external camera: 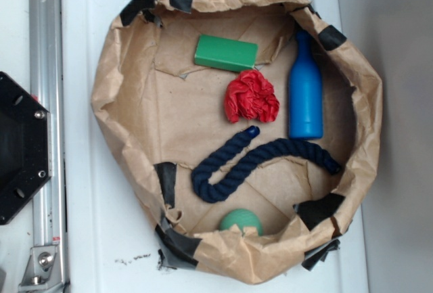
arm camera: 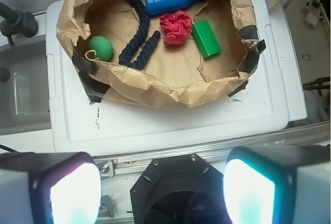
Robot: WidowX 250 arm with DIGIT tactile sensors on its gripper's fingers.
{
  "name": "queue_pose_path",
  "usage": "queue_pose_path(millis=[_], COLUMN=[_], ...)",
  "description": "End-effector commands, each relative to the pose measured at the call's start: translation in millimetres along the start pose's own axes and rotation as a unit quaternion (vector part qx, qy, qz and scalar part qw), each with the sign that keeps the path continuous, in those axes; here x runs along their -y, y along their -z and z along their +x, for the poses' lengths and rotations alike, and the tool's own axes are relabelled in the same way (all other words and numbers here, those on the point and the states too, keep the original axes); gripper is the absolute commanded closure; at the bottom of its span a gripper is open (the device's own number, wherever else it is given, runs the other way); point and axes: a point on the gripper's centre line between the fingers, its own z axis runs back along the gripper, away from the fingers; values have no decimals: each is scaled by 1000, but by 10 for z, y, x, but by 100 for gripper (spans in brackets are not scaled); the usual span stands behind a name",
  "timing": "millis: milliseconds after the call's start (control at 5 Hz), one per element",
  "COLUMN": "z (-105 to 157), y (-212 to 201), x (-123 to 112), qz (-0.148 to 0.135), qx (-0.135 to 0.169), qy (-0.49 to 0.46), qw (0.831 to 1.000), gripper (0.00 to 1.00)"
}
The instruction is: Grab the green block.
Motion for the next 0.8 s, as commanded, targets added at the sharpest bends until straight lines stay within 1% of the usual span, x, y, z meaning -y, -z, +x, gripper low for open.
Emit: queue_pose_path(millis=[0, 200, 400, 600], z=[0, 302, 702, 911], y=[0, 439, 836, 1103], x=[0, -144, -72, -164], qz=[0, -6, -10, 9], qx=[0, 4, 34, 33], qy=[0, 47, 115, 138], qw=[1000, 999, 993, 990], gripper=[0, 0, 0, 0])
